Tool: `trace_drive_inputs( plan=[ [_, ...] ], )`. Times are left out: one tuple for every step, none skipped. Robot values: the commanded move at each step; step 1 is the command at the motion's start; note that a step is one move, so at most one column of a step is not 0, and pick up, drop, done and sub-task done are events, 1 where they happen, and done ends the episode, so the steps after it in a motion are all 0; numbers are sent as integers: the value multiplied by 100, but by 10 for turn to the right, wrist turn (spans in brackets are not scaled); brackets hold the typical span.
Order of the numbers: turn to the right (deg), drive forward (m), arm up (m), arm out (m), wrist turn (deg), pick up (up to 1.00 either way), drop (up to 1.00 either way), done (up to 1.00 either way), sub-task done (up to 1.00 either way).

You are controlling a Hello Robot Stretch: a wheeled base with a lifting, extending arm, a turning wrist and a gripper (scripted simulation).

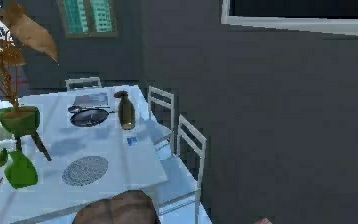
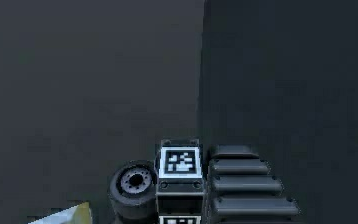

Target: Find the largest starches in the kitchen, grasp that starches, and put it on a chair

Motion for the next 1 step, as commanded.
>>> trace_drive_inputs(
  plan=[
    [0,25,0,0,0,0,0,0,0]
  ],
)
